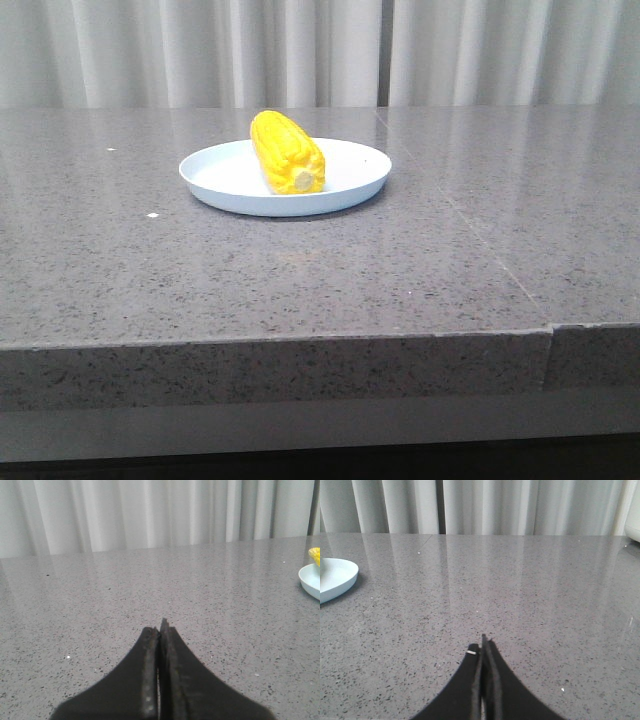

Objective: Place corn on plate with both arms

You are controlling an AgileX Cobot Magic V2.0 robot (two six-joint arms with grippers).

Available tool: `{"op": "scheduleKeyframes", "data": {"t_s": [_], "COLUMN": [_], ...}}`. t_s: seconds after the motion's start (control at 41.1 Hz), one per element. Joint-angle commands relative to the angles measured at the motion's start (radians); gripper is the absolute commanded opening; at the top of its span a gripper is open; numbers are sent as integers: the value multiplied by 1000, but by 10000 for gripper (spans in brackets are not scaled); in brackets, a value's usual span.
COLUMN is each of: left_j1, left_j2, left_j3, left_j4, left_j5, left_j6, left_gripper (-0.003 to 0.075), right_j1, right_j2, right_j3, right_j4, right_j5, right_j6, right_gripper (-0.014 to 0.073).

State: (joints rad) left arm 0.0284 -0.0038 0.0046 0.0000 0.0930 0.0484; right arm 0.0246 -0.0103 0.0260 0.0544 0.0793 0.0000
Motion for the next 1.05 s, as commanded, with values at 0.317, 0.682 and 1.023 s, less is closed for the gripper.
{"op": "scheduleKeyframes", "data": {"t_s": [0.317, 0.682, 1.023], "left_j1": [3, 3, 3], "left_j2": [-19, -19, -19], "left_j3": [4, 4, 4], "left_j4": [0, 0, 0], "left_j5": [-78, -78, -78], "left_j6": [-11, -11, -11], "left_gripper": [-20, -20, -20], "right_j1": [-1, -1, -1], "right_j2": [-12, -12, -12], "right_j3": [-15, -15, -15], "right_j4": [-62, -46, -46], "right_j5": [-128, -128, -128], "right_j6": [87, 87, 87], "right_gripper": [-120, -120, -120]}}
